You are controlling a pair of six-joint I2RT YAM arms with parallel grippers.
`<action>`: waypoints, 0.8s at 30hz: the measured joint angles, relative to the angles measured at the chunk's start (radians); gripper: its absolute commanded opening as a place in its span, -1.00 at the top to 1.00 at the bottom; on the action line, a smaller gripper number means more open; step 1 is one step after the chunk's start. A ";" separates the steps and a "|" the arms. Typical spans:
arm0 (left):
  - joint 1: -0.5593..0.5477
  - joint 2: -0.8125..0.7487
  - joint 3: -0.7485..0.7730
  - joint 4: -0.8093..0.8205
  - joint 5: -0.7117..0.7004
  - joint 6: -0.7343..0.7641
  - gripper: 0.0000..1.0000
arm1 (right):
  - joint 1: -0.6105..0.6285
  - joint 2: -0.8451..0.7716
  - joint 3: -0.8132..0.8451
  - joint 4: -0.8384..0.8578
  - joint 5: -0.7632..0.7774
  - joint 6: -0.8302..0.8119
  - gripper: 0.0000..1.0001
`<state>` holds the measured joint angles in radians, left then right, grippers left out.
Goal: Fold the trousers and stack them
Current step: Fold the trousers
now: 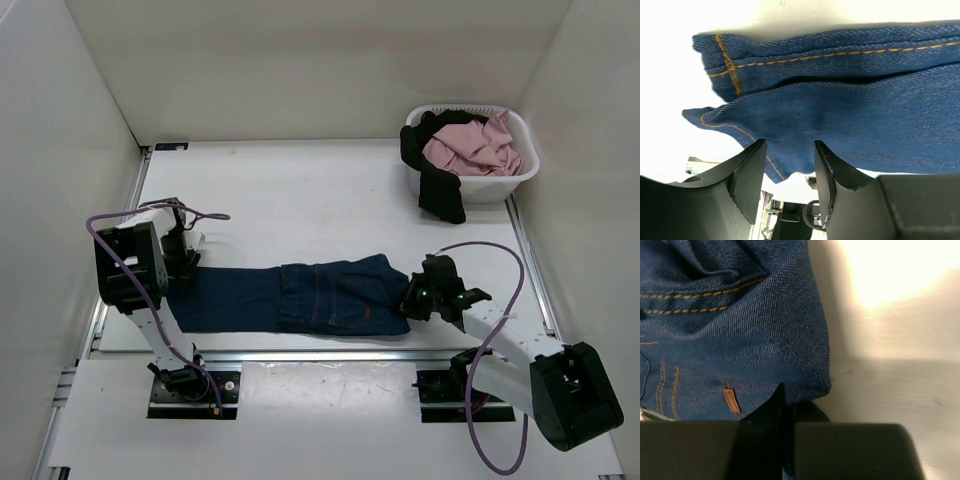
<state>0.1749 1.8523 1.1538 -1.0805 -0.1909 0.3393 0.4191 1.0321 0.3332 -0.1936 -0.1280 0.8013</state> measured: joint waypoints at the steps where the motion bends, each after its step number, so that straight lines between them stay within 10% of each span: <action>1: 0.000 -0.001 0.001 -0.001 0.002 0.000 -0.11 | -0.014 0.004 0.008 -0.019 -0.008 -0.009 1.00; 7: 0.008 -0.025 0.075 -0.037 0.047 0.003 -0.13 | -0.145 -0.043 0.224 -0.369 0.060 -0.150 1.00; 15: 0.013 -0.069 0.149 -0.062 0.071 0.015 -0.13 | -0.232 0.038 0.939 -0.878 0.327 -0.319 1.00; 24: 0.016 -0.069 0.149 -0.074 0.072 0.027 -0.13 | 0.178 0.232 1.205 -0.997 0.414 -0.214 1.00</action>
<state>0.1909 1.7828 1.3025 -1.1545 -0.1184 0.3660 0.5968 1.2636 1.5387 -1.1908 0.2855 0.5869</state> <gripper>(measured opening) 0.566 0.049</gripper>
